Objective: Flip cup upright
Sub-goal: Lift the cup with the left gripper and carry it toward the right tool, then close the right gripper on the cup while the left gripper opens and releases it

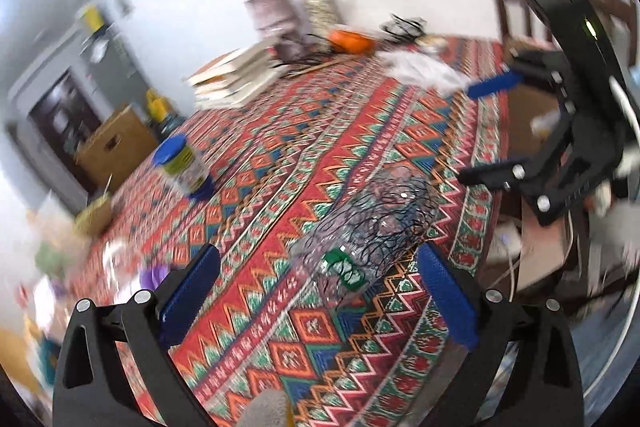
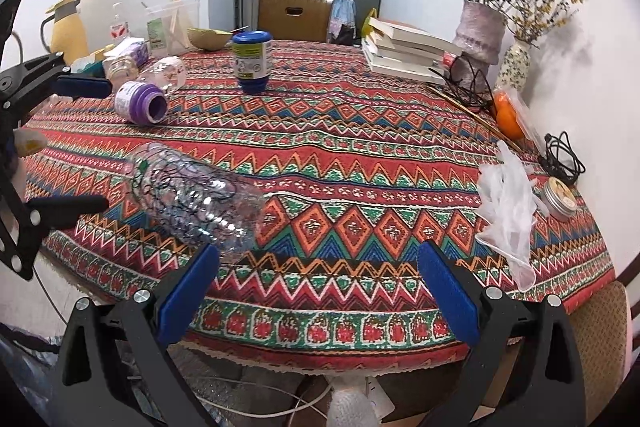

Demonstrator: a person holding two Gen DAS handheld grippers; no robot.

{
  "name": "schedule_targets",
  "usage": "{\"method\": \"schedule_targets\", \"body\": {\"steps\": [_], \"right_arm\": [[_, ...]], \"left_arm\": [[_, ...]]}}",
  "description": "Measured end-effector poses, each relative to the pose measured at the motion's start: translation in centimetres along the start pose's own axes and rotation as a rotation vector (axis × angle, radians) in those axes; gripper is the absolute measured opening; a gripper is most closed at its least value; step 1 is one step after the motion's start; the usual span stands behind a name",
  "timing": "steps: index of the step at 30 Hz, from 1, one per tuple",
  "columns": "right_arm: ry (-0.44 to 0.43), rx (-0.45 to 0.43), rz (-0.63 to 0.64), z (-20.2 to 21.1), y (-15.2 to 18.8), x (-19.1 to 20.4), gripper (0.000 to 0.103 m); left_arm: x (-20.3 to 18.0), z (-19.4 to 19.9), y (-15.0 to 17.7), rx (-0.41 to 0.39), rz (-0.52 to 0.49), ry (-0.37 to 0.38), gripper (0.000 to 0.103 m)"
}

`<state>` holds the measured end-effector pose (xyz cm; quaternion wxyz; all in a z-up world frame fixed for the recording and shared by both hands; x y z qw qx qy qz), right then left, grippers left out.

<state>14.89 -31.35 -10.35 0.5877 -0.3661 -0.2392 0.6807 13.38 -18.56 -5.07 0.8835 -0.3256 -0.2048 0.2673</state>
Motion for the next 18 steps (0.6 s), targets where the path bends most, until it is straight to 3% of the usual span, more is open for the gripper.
{"method": "schedule_targets", "body": {"steps": [8, 13, 18], "right_arm": [[-0.03, -0.009, 0.061, 0.7, -0.2, 2.2, 0.095], [-0.051, -0.012, 0.092, 1.0, -0.1, 3.6, 0.095], [-0.061, -0.007, 0.135, 0.9, -0.1, 4.9, 0.095]], "left_arm": [[2.0, 2.6, 2.8, -0.136, 0.358, -0.045, 0.096], [2.4, 3.2, 4.8, -0.15, 0.46, -0.101, 0.096], [2.8, 3.3, 6.4, -0.169, 0.552, -0.104, 0.096]]}}
Point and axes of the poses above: each gripper's, at about its wrist camera, not at the fingertips, and z roughly against the way its jaws point, x to its left, y to its underside, the point moved 6 cm from there along -z, roughly the way its jaws point, and after that the axes turned 11 degrees about y, right-handed, at the moved point
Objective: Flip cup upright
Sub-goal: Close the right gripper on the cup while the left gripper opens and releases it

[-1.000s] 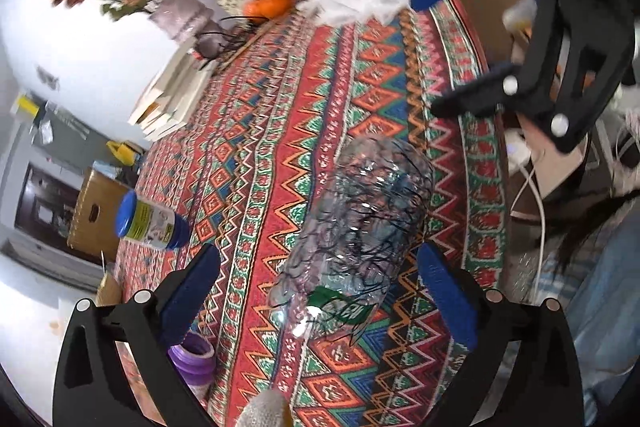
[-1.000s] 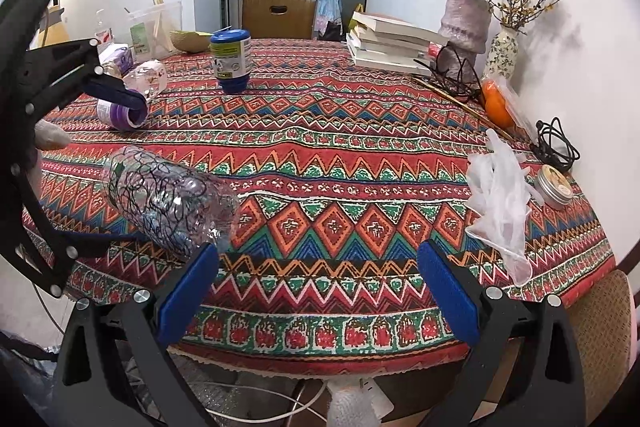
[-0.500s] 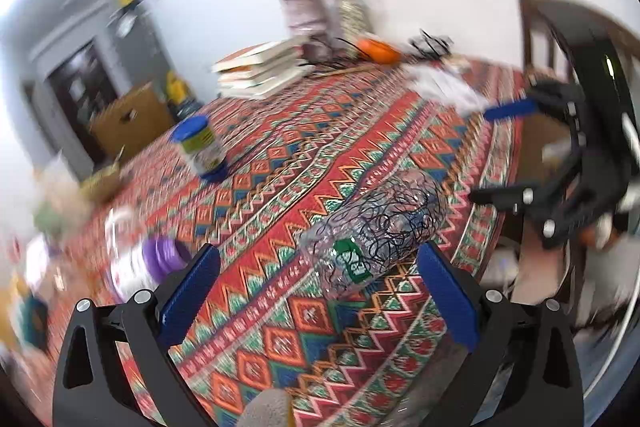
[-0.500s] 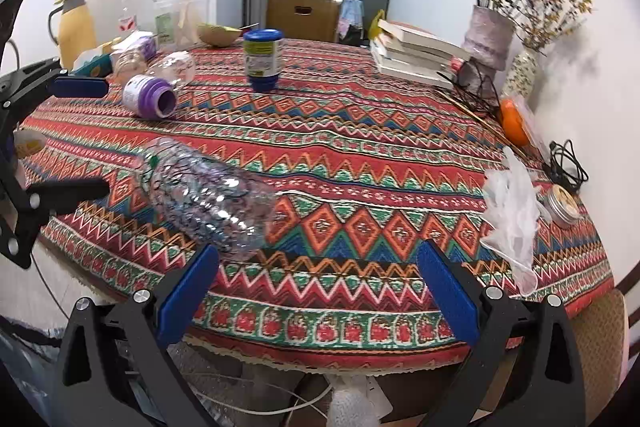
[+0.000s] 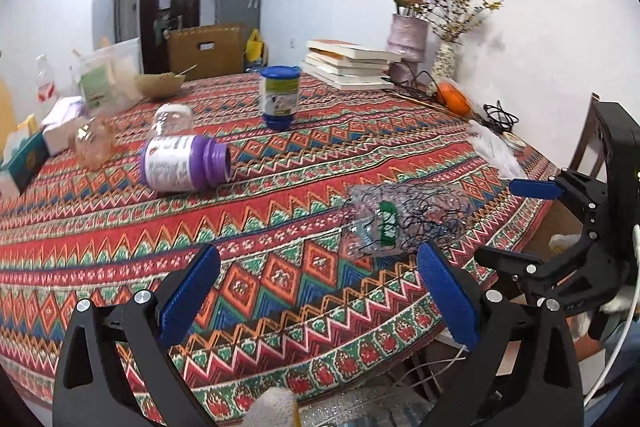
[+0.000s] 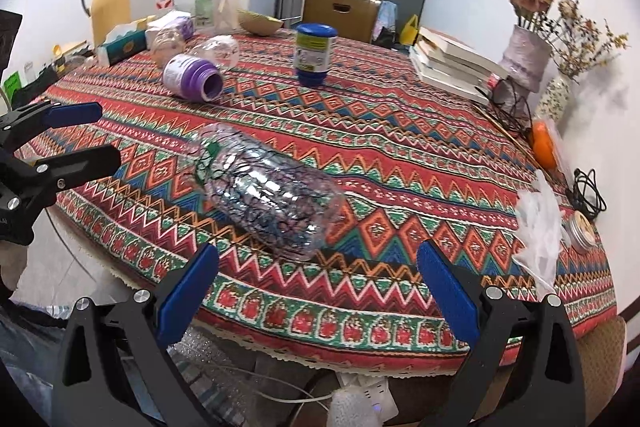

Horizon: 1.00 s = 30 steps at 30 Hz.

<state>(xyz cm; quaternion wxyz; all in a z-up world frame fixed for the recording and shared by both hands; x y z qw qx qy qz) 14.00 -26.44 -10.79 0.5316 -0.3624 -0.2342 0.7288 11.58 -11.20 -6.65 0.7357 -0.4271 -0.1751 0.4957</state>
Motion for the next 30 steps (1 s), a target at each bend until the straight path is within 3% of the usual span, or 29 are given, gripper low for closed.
{"method": "schedule_targets", "body": {"steps": [5, 13, 19, 26, 28, 30], "right_arm": [[0.011, -0.001, 0.078, -0.2, -0.8, 0.9, 0.095], [0.021, 0.025, 0.326, -1.9, -2.5, 3.5, 0.095], [-0.019, 0.134, 0.598, -4.9, -2.8, 5.3, 0.095], [-0.127, 0.244, 0.645, -6.4, -2.8, 5.5, 0.095], [-0.129, 0.273, 0.63, -6.5, -2.8, 5.8, 0.068], [-0.158, 0.3, 0.602, -6.0, -2.7, 5.9, 0.068]], "left_arm": [[0.5, -0.1, 0.1, 0.0, 0.0, -0.021, 0.096], [2.0, -0.1, 0.1, 0.001, 0.021, -0.049, 0.096], [3.3, 0.0, 0.3, 0.004, 0.043, -0.08, 0.096], [4.0, -0.1, 0.3, 0.01, 0.037, -0.096, 0.096], [4.1, -0.3, 0.1, 0.011, 0.034, -0.106, 0.096], [4.5, -0.4, 0.0, 0.012, 0.039, -0.113, 0.096]]}}
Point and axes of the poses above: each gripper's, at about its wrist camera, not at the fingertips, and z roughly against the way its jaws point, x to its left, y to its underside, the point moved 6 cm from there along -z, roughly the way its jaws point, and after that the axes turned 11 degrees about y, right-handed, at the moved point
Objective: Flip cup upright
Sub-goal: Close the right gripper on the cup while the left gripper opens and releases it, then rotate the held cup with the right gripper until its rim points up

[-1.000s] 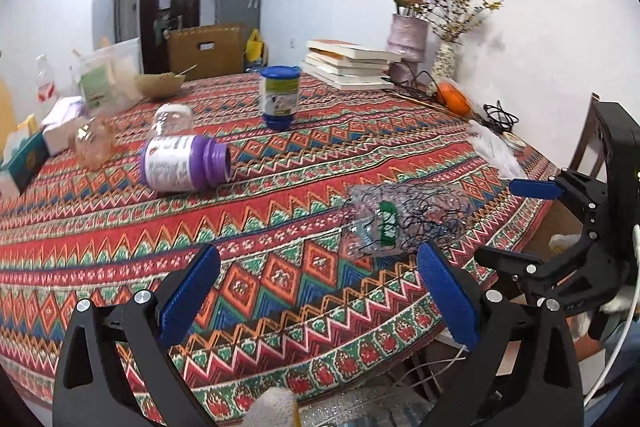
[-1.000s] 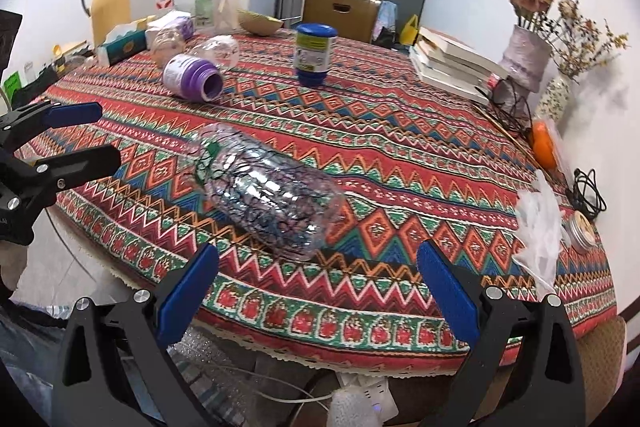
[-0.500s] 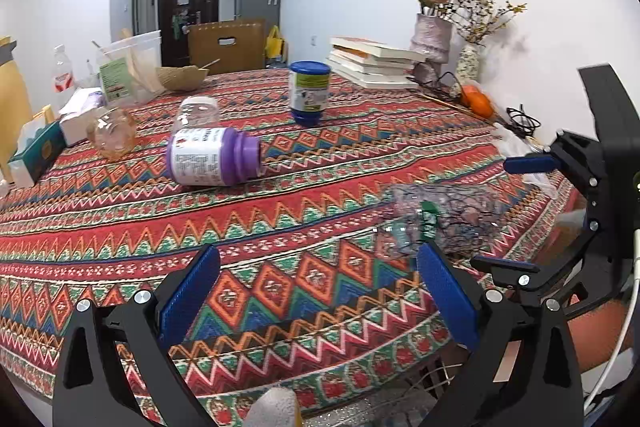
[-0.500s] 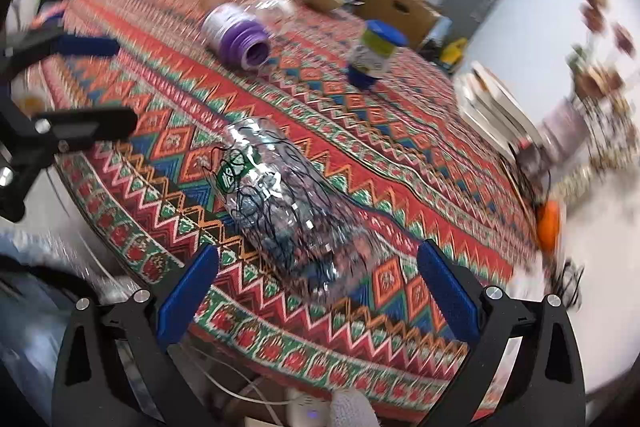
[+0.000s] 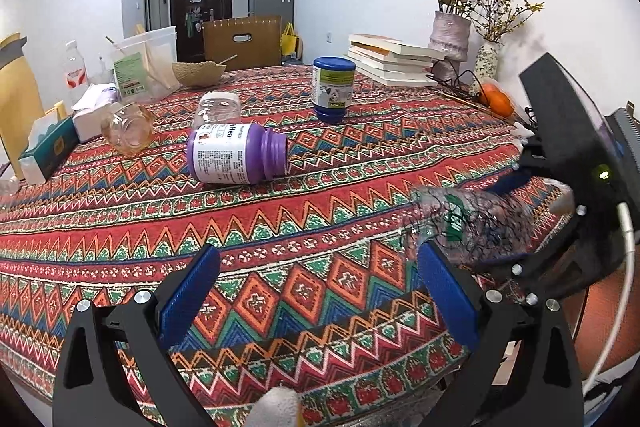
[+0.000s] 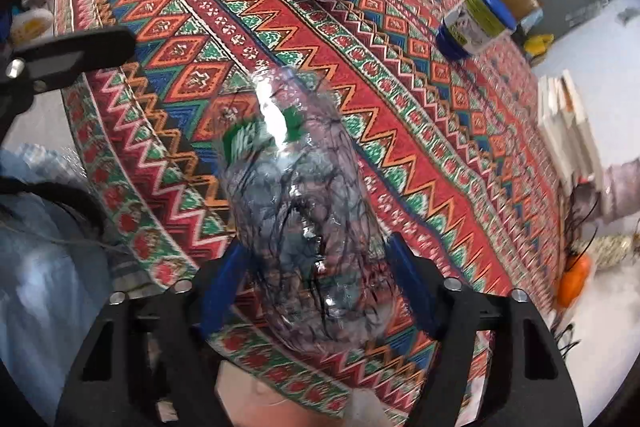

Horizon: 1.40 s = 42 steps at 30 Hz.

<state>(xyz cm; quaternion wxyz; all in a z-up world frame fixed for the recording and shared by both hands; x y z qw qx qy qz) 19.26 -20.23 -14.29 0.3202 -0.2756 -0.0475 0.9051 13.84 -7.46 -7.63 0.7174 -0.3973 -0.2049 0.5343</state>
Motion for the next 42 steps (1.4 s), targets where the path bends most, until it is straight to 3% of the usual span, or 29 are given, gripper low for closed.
{"method": "schedule_targets", "body": {"steps": [7, 15, 21, 26, 30, 36, 42], "right_arm": [[-0.053, 0.064, -0.183, 0.2, -0.1, -0.6, 0.068], [-0.148, 0.212, -0.528, -1.4, 0.9, -3.1, 0.068], [-0.179, 0.277, -0.627, -1.5, 1.0, -3.3, 0.068], [-0.153, 0.294, -0.651, -1.2, 0.8, -2.4, 0.069], [-0.12, 0.277, -0.568, -1.0, -0.9, -1.2, 0.088], [-0.165, 0.246, -0.439, -1.2, -4.0, -1.6, 0.088], [-0.214, 0.269, -0.346, -3.0, -6.7, -1.5, 0.088]], "left_arm": [[0.7, 0.1, -0.2, -0.007, 0.02, -0.004, 0.096], [1.1, 0.5, -0.1, -0.011, 0.032, -0.001, 0.096], [1.9, 0.8, -0.8, -0.026, 0.04, -0.007, 0.096], [2.6, -0.1, -1.0, -0.006, 0.033, -0.018, 0.096], [3.3, -0.5, -1.2, 0.001, 0.034, -0.022, 0.096], [4.5, -0.9, -1.4, 0.012, 0.029, -0.037, 0.096], [4.7, -1.4, -1.2, 0.05, -0.007, -0.017, 0.096]]}}
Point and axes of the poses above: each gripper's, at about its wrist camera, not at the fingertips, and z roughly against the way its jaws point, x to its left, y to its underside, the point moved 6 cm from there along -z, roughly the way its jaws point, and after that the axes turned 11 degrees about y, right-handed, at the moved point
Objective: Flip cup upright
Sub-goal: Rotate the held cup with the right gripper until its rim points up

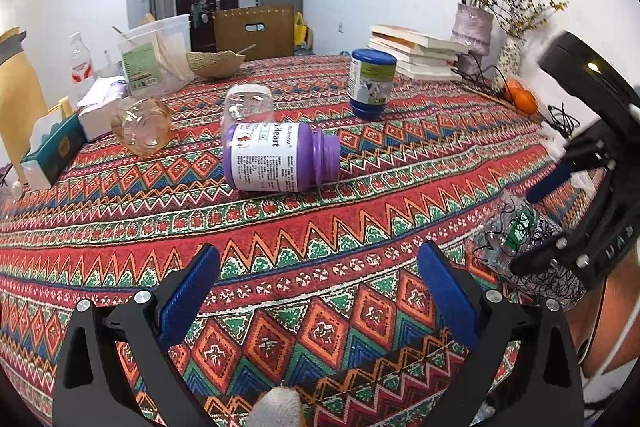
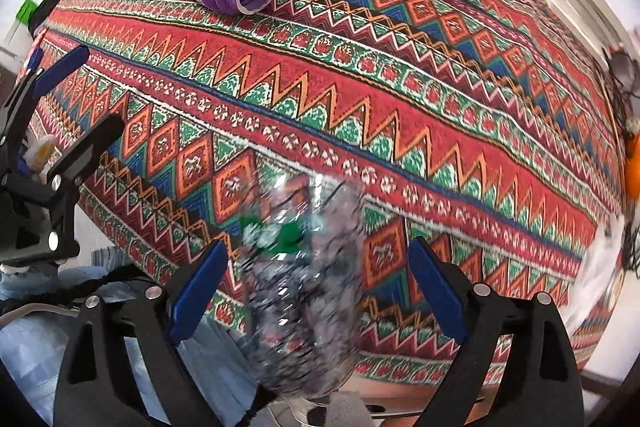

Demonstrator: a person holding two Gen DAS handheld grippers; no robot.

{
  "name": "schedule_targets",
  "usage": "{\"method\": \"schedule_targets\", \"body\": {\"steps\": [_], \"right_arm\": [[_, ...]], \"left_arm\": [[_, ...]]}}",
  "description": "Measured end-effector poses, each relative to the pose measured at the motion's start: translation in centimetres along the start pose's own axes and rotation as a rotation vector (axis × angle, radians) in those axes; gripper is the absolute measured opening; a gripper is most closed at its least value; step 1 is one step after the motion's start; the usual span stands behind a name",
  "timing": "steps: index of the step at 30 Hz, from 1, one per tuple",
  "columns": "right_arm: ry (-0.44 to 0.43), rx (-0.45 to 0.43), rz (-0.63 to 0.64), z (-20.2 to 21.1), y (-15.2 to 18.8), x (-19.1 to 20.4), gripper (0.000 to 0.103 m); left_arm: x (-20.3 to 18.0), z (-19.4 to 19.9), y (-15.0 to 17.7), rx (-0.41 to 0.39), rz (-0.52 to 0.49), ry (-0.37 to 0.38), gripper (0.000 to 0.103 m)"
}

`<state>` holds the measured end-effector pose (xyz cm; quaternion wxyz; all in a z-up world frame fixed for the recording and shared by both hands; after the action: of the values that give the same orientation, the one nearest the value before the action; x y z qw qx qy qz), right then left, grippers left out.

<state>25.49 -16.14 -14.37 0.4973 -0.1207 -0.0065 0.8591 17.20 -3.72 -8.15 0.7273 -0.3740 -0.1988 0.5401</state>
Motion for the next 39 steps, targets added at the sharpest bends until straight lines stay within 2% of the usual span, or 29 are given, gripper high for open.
{"method": "schedule_targets", "body": {"steps": [4, 8, 11, 19, 22, 32, 39], "right_arm": [[-0.014, 0.005, 0.013, -0.4, -1.0, 0.6, 0.088], [-0.039, 0.005, 0.017, -1.2, -1.4, 0.2, 0.087], [-0.061, 0.017, -0.001, -1.4, -1.5, 1.0, 0.063], [-0.052, -0.064, -0.02, 0.4, -0.8, 0.6, 0.062], [-0.037, -0.132, -0.026, 1.6, -0.9, 0.6, 0.061], [0.048, -0.453, -0.103, 6.2, 0.0, -2.1, 0.061], [0.1, -0.764, -0.262, 9.3, 0.7, -5.3, 0.061]], "left_arm": [[-0.5, -0.8, 0.3, 0.04, -0.053, 0.051, 0.096], [-1.0, -1.5, 0.5, 0.072, -0.099, 0.069, 0.096], [-1.7, -1.9, 0.6, 0.095, -0.132, 0.09, 0.096], [-1.6, -2.1, 0.3, 0.099, -0.138, 0.081, 0.096], [-1.5, -2.0, -0.1, 0.092, -0.132, 0.076, 0.096], [-1.4, -0.3, -1.4, 0.045, -0.111, 0.059, 0.096], [-1.7, 0.0, -1.7, 0.031, -0.091, 0.047, 0.096]]}}
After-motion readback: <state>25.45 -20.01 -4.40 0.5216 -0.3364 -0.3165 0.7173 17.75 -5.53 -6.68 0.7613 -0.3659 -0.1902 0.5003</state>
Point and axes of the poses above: each gripper's, at about its wrist camera, not at the fingertips, and z roughly against the way its jaws point, x to its left, y to its underside, the point moved 6 cm from there along -z, roughly the way its jaws point, and after that the axes turned 11 degrees about y, right-handed, at the moved point
